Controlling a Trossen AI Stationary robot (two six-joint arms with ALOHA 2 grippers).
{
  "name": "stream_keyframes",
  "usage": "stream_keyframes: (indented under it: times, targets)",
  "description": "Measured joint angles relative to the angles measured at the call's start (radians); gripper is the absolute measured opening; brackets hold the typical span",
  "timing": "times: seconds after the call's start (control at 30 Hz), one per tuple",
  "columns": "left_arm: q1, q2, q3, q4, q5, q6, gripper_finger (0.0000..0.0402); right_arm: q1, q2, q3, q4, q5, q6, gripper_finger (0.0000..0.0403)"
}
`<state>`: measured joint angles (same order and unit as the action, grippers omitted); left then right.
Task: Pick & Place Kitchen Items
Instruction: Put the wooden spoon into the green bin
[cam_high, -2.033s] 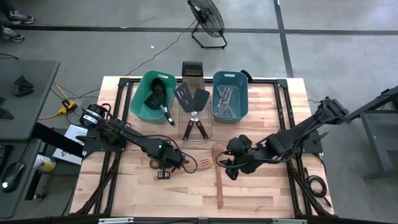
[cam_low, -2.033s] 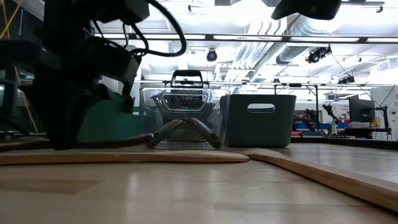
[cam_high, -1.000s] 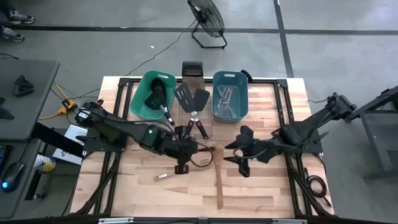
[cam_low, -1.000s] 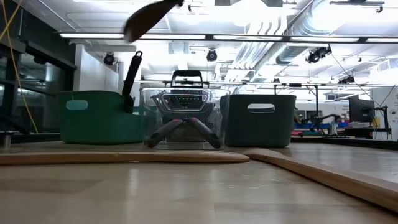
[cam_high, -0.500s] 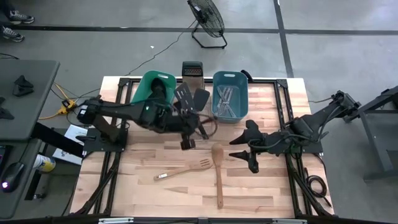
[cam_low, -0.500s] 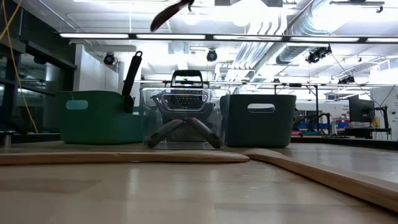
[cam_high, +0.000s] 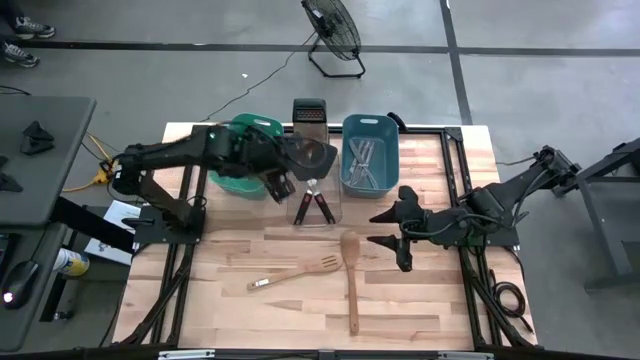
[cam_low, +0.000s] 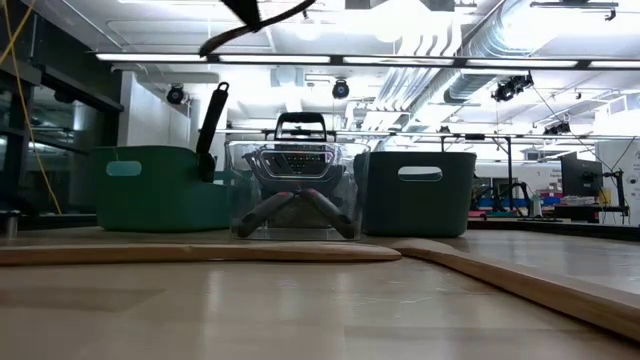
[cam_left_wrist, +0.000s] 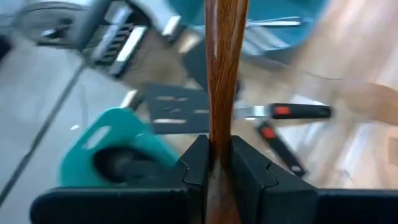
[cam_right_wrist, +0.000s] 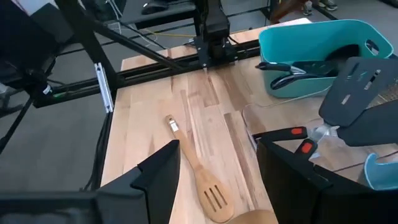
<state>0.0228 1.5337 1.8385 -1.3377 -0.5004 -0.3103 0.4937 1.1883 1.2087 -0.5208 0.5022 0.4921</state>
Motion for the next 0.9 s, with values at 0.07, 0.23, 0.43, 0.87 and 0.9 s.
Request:
stream_keyframes:
  times: [0.07, 0.23, 0.43, 0.87, 0.9]
  targets:
    - [0.034, -0.017, 0.0, -0.026, -0.022, -0.001, 0.0038, -0.008, -0.004, 0.0, 0.001, 0.009, -0.003, 0.0205]
    - [0.149, -0.031, 0.0, -0.088, -0.056, -0.003, 0.0038, -0.034, -0.007, 0.0, 0.001, 0.024, -0.011, 0.0205]
    - [0.301, -0.007, -0.003, -0.111, -0.059, -0.056, 0.0038, -0.076, -0.008, 0.0, 0.002, 0.024, -0.004, 0.0205]
    - [0.485, -0.091, -0.375, 0.055, -0.006, -0.044, 0.0038, -0.165, -0.008, 0.0, 0.002, 0.024, 0.034, 0.0205]
    - [0.494, -0.101, -0.414, 0.094, 0.017, -0.04, 0.0038, -0.169, -0.008, 0.0, 0.002, 0.024, 0.034, 0.0205]
